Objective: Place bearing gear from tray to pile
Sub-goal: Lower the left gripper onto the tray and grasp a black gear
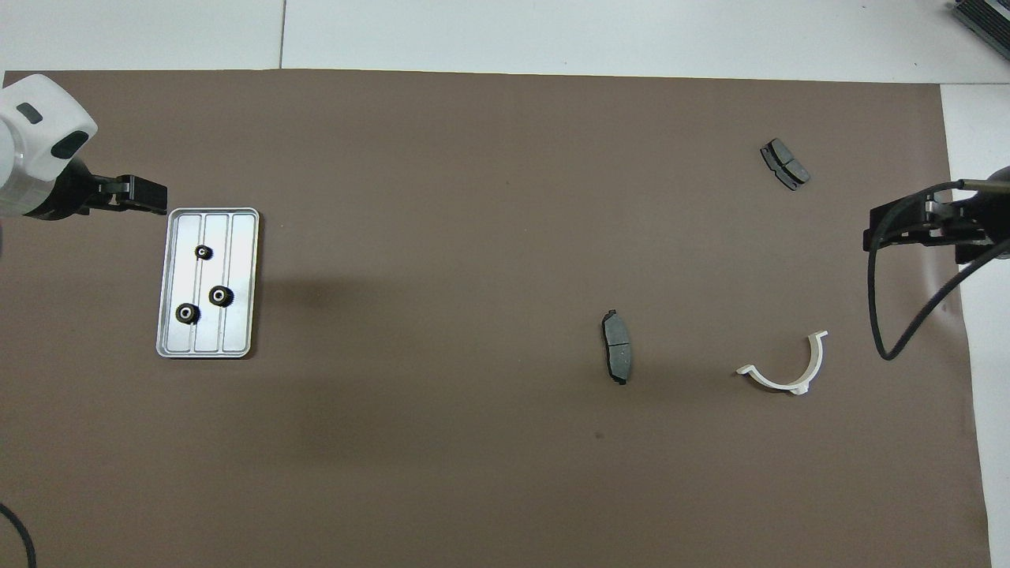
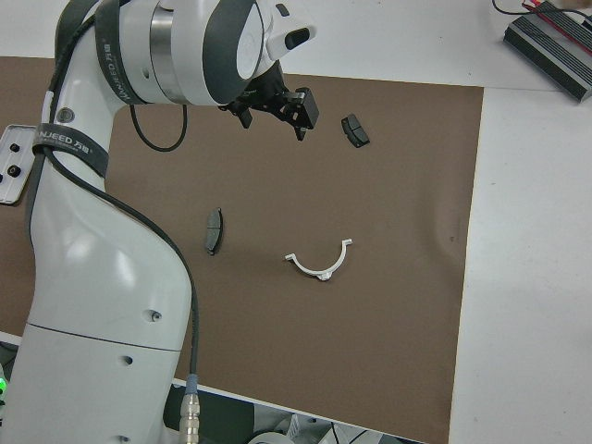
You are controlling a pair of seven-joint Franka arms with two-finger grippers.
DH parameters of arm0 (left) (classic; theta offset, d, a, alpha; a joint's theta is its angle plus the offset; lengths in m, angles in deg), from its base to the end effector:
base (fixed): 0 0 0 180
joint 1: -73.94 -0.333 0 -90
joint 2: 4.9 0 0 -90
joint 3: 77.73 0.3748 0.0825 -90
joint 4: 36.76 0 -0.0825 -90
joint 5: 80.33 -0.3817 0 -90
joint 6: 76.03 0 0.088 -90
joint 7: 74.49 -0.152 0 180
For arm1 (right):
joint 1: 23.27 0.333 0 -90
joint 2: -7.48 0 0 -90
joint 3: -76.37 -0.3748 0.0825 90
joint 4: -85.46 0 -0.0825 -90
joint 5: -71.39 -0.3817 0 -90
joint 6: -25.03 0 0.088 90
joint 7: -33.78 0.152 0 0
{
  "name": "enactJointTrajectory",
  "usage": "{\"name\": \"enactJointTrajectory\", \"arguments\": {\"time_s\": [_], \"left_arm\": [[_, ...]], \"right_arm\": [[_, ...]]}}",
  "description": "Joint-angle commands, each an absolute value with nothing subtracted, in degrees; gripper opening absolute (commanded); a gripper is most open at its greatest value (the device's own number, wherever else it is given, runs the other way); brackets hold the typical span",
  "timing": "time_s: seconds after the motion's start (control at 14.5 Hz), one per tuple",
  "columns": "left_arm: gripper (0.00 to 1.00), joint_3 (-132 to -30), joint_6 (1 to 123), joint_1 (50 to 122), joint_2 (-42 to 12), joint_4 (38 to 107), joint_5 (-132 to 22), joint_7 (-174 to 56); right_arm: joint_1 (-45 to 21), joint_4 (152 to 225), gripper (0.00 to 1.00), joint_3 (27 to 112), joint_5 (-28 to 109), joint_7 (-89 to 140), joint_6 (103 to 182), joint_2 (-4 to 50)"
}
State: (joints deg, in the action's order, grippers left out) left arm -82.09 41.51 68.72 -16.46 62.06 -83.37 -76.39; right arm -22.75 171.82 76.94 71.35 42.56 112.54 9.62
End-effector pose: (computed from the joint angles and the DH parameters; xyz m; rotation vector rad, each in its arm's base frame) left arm 0.6485 0.0181 0.4886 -3.0986 0.0577 -0.1936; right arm 0.5612 -0.0003 0.6434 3.1312 -0.2417 -0.0271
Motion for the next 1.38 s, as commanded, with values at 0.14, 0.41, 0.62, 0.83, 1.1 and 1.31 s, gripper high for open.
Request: {"name": "enactJointTrajectory", "arguments": {"time_s": [0.14,0.41,0.62,0.83,1.1,1.31], "left_arm": [[1.00,-82.4,55.9,66.6,-19.8,71.7,-84.2,-72.4],[1.00,-82.4,64.1,68.7,-22.5,77.0,-84.2,-65.0],[0.80,-82.4,64.2,68.2,-23.0,77.0,-84.2,-65.3],[0.65,-82.4,66.0,68.0,-24.2,77.0,-84.2,-65.4],[0.60,-82.4,66.3,67.9,-24.6,77.7,-84.3,-66.0],[0.58,-82.4,65.0,68.0,-24.5,77.9,-84.2,-66.1]], "right_arm": [[-23.2,172.7,1.00,76.9,71.6,41.2,113.5,9.2],[-23.2,172.9,1.00,76.9,71.6,41.3,113.5,9.2],[-23.2,173.0,1.00,76.9,71.6,41.2,113.5,9.2],[-23.2,173.0,1.00,76.9,71.6,41.2,113.5,9.2],[-23.2,172.9,1.00,76.9,71.6,41.3,113.5,9.2],[-23.2,173.0,1.00,76.9,71.6,41.3,113.5,9.2]]}}
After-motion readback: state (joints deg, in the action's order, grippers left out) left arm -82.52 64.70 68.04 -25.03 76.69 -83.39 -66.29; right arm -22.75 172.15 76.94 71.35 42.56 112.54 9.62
